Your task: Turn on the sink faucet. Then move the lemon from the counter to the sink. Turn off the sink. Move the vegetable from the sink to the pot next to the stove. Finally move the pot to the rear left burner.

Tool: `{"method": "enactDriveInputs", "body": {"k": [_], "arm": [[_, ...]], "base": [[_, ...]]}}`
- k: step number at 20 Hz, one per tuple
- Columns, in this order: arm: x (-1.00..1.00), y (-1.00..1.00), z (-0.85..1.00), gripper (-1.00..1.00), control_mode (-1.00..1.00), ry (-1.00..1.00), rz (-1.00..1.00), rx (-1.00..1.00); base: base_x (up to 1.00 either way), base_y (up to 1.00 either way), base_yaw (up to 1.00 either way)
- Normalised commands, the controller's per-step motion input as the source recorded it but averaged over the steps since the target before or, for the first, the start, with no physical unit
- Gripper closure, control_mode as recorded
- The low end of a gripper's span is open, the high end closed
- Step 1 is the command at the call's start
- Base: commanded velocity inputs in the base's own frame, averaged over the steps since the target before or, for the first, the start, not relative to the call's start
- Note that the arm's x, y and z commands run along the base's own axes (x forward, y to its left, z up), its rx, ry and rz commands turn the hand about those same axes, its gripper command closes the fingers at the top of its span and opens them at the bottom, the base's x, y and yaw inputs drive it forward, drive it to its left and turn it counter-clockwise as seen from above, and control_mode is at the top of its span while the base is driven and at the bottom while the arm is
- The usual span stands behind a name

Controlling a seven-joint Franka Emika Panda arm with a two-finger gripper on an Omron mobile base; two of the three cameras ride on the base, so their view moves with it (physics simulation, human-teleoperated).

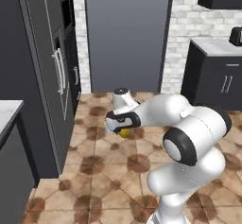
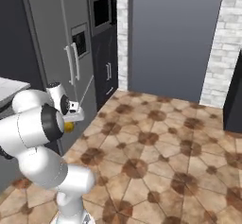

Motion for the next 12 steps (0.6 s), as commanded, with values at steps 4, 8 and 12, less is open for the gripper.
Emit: {"method": "enactDriveInputs", "body": {"k": [4, 8, 12], "arm": [[0.00, 0.00, 0.00, 1.00, 1.00, 0.00, 0.00, 0.00], [0.00, 0.00, 0.00, 1.00, 1.00, 0.00, 0.00, 0.00], [0.00, 0.00, 0.00, 1.00, 1.00, 0.00, 0.00, 0.00]], "base": [[-0.21, -0.16, -0.57], [-0.13, -0.02, -0.54], [-0.06, -0.02, -0.52]]}}
